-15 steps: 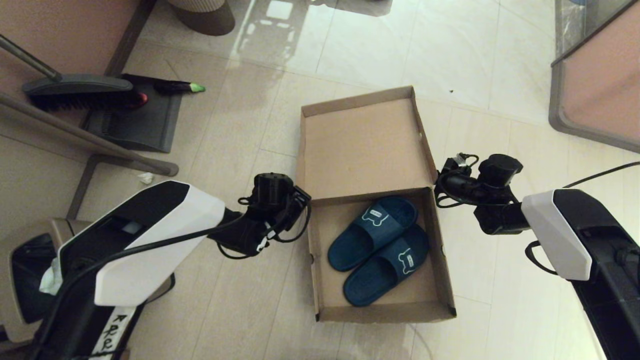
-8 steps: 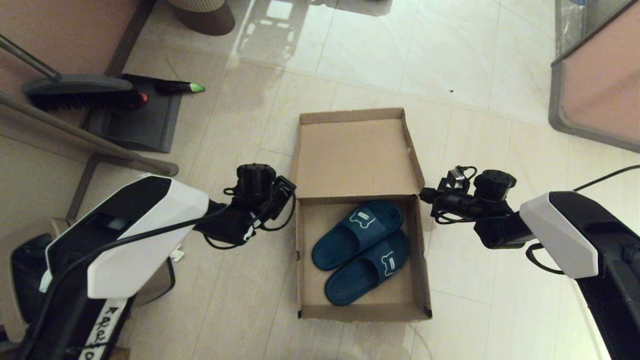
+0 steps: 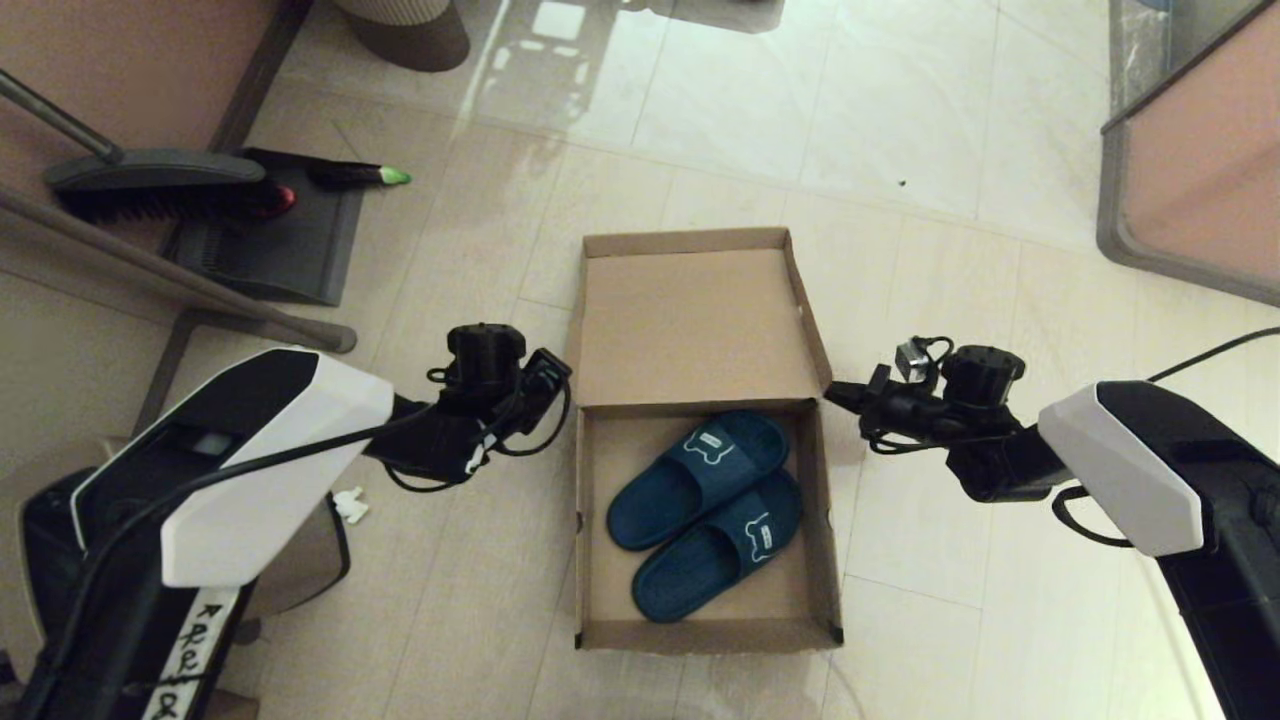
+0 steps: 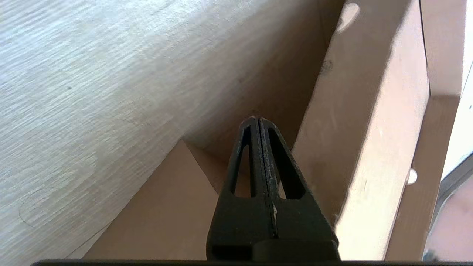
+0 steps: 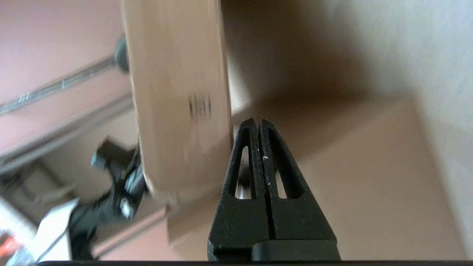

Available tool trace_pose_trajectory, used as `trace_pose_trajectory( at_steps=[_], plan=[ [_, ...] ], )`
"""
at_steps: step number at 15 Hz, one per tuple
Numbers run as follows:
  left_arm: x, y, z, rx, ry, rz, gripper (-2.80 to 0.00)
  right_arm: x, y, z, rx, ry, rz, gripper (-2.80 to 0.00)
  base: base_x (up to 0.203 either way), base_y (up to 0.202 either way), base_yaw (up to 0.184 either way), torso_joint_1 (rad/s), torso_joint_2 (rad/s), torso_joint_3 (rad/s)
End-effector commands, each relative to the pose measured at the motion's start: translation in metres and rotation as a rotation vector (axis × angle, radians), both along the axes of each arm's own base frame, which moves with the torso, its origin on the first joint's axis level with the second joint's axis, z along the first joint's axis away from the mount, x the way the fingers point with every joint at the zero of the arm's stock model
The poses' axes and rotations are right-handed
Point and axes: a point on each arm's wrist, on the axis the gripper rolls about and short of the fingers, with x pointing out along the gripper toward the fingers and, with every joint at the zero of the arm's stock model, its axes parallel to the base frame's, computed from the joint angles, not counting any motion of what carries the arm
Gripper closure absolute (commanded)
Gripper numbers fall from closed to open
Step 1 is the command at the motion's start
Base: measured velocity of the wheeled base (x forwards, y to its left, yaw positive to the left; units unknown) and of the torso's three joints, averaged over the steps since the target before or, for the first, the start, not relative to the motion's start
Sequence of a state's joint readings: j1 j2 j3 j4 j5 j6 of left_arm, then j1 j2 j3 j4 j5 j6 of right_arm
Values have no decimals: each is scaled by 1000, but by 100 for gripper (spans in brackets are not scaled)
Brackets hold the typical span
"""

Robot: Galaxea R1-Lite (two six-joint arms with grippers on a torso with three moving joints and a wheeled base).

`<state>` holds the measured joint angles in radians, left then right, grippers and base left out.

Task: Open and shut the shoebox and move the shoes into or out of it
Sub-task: Close the shoe box

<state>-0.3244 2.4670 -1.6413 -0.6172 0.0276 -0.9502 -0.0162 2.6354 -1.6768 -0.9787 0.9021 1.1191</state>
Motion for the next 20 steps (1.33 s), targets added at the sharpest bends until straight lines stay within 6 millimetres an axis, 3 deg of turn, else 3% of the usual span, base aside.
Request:
trace_pose_trajectory(
  at_steps=[1,3,5,6,8,16,20],
  plan=[
    [0,0,-1,-2,3,-2,0,9,0,2,3,-20,-14,0,0,0,0,0,0,0],
    [0,-1,-1,-2,4,-23,0,23,0,12,-2,-61,-46,0,0,0,0,0,0,0],
    [0,-3,-2,7,2,-37,0,32,-1,1,-75,-48,-66,0,0,0,0,0,0,0],
    [0,-4,-3,14,1,-42,0,32,-1,-13,-123,-49,-72,0,0,0,0,0,0,0],
    [-1,-7,-5,15,5,-52,0,33,0,-19,-136,-42,-110,0,0,0,0,0,0,0],
    [-7,-34,-13,18,12,-109,0,34,13,-11,-131,-75,-147,0,0,0,0,0,0,0],
    [-11,-49,-16,27,9,-140,0,35,-12,-13,-137,-71,-222,0,0,0,0,0,0,0]
  ],
)
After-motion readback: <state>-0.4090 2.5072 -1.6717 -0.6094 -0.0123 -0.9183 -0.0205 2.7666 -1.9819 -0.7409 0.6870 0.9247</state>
